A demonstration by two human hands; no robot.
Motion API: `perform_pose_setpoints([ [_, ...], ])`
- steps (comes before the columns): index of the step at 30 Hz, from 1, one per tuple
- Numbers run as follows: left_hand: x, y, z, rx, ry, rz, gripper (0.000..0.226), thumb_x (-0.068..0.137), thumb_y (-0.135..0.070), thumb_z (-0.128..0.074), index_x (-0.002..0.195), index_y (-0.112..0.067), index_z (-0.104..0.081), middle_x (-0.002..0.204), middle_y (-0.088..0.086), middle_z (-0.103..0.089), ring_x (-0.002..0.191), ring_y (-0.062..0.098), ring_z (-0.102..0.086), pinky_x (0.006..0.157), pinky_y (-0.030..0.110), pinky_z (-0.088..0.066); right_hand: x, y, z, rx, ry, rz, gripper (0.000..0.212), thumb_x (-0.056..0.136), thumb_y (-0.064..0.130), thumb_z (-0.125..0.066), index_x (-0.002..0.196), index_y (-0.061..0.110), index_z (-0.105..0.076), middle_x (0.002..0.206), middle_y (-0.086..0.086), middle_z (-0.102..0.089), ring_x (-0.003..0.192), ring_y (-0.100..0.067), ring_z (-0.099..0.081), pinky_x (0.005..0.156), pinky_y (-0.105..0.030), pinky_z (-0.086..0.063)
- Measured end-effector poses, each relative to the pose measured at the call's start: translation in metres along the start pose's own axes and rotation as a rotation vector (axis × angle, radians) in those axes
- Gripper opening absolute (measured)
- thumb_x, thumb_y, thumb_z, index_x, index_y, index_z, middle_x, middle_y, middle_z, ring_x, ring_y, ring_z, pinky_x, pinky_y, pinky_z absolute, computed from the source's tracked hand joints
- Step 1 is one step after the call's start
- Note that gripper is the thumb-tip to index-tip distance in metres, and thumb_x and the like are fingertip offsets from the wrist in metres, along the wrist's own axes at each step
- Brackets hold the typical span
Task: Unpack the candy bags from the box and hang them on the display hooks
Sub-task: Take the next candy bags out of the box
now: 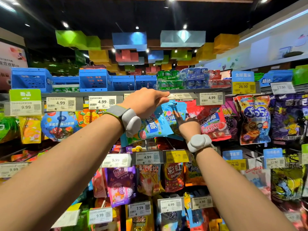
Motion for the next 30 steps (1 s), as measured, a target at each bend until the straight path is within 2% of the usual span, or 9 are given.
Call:
perform_pose_setpoints([
  [3,0.001,0.005,-0.003,-0.055,0.003,0.024,0.045,0.100,-0.052,-0.039,0.141,-0.036,-0.049,0.137,-0.001,-0.058,0.122,0.027,-0.056,0.093,0.039,-0.050,-0.012,-0.003,0.005,0.111,-0.017,0.006,0.042,0.093,0.047,-0.063,0.070,0.013,-0.055,0.068,-0.007,-0.057,0.069,-0.029,-0.053,0.062,-0.032,-0.036],
  [6,0.000,0.007,-0.006,-0.068,0.017,0.046,0.046,0.099,-0.052,-0.041,0.142,-0.037,-0.046,0.137,-0.001,-0.057,0.120,0.027,-0.058,0.091,0.040,-0.051,-0.024,-0.004,0.010,0.101,-0.020,0.041,0.034,0.090,0.044,-0.066,0.088,0.010,-0.063,0.085,-0.010,-0.067,0.083,-0.033,-0.061,0.071,-0.038,-0.047],
  [11,-0.005,0.010,-0.008,-0.098,-0.023,0.049,0.049,0.098,-0.054,-0.041,0.145,-0.037,-0.043,0.140,-0.003,-0.056,0.123,0.025,-0.056,0.094,0.039,-0.049,-0.055,0.006,0.032,0.081,-0.050,0.156,0.038,0.093,0.048,-0.060,0.105,0.013,-0.054,0.091,0.003,-0.057,0.090,-0.023,-0.055,0.077,-0.034,-0.041],
  [15,-0.013,0.006,-0.014,-0.103,-0.109,0.029,0.053,0.097,-0.055,-0.040,0.146,-0.034,-0.041,0.108,0.005,-0.070,0.102,0.031,-0.062,0.070,0.035,-0.044,-0.077,0.017,0.049,0.215,-0.125,0.210,0.030,0.097,0.048,-0.054,0.097,0.018,-0.059,0.089,0.007,-0.062,0.091,-0.021,-0.060,0.075,-0.033,-0.042],
  [17,-0.019,0.007,-0.014,-0.126,-0.162,0.061,0.052,0.097,-0.055,-0.041,0.144,-0.033,-0.044,0.109,0.009,-0.070,0.099,0.032,-0.062,0.067,0.035,-0.042,-0.081,0.020,0.045,0.402,-0.065,0.166,0.038,0.099,0.047,-0.050,0.090,0.013,-0.065,0.088,-0.001,-0.070,0.087,-0.021,-0.066,0.076,-0.038,-0.051],
  [19,-0.024,0.008,-0.014,-0.179,-0.190,0.110,0.049,0.097,-0.057,-0.042,0.134,-0.027,-0.056,0.114,0.010,-0.070,0.100,0.032,-0.063,0.073,0.037,-0.048,-0.087,0.024,0.036,0.586,0.031,0.103,0.045,0.101,0.045,-0.048,0.086,0.009,-0.068,0.085,-0.007,-0.073,0.078,-0.018,-0.068,0.073,-0.035,-0.053],
  [21,-0.029,0.007,-0.016,-0.171,-0.213,0.138,0.047,0.096,-0.058,-0.040,0.103,-0.018,-0.065,0.094,0.009,-0.070,0.086,0.032,-0.062,0.064,0.037,-0.045,-0.095,0.032,0.033,0.661,0.097,0.114,0.047,0.101,0.043,-0.049,0.087,0.003,-0.070,0.086,-0.010,-0.074,0.075,-0.015,-0.066,0.068,-0.028,-0.051],
  [24,-0.038,0.007,-0.017,-0.198,-0.260,0.201,0.049,0.097,-0.056,-0.042,0.066,-0.018,-0.042,0.063,0.002,-0.050,0.069,0.033,-0.051,0.057,0.040,-0.036,-0.108,0.043,0.030,0.695,0.174,0.208,0.036,0.097,0.031,-0.060,0.084,-0.002,-0.069,0.082,-0.011,-0.069,0.076,-0.017,-0.061,0.070,-0.032,-0.048],
  [30,-0.050,0.010,-0.010,-0.389,-0.384,0.280,0.049,0.099,-0.046,-0.046,0.061,-0.016,-0.040,0.060,0.003,-0.049,0.066,0.034,-0.047,0.059,0.042,-0.033,-0.116,0.040,0.018,0.786,0.235,0.205,0.005,0.090,0.005,-0.067,0.089,0.002,-0.071,0.077,-0.005,-0.071,0.069,-0.018,-0.066,0.066,-0.035,-0.057],
])
Point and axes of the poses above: each hand's wrist, its own x-axis towards the middle knuckle, its own z-axis out of the back of the hand, y = z × x, the point moved 9 cm from there along x, towards the middle knuckle
